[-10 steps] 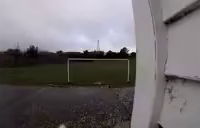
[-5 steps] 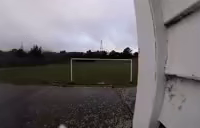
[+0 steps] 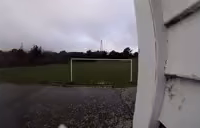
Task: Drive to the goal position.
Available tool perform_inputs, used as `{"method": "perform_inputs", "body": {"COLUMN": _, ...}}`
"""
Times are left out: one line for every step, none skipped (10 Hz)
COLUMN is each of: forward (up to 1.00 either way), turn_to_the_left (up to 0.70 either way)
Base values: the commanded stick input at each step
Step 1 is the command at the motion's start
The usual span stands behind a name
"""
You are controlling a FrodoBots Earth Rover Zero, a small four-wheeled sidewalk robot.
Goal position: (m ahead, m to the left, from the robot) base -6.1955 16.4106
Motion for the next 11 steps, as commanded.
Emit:
{"method": "perform_inputs", "body": {"forward": 0.00, "turn_to_the_left": 0.45}}
{"method": "perform_inputs", "body": {"forward": 0.00, "turn_to_the_left": 0.45}}
{"method": "perform_inputs", "body": {"forward": 0.00, "turn_to_the_left": 0.45}}
{"method": "perform_inputs", "body": {"forward": 0.00, "turn_to_the_left": 0.45}}
{"method": "perform_inputs", "body": {"forward": 0.00, "turn_to_the_left": 0.45}}
{"method": "perform_inputs", "body": {"forward": 0.00, "turn_to_the_left": 0.45}}
{"method": "perform_inputs", "body": {"forward": 0.00, "turn_to_the_left": 0.45}}
{"method": "perform_inputs", "body": {"forward": 0.00, "turn_to_the_left": 0.45}}
{"method": "perform_inputs", "body": {"forward": 0.00, "turn_to_the_left": 0.45}}
{"method": "perform_inputs", "body": {"forward": 0.00, "turn_to_the_left": 0.45}}
{"method": "perform_inputs", "body": {"forward": 0.00, "turn_to_the_left": 0.45}}
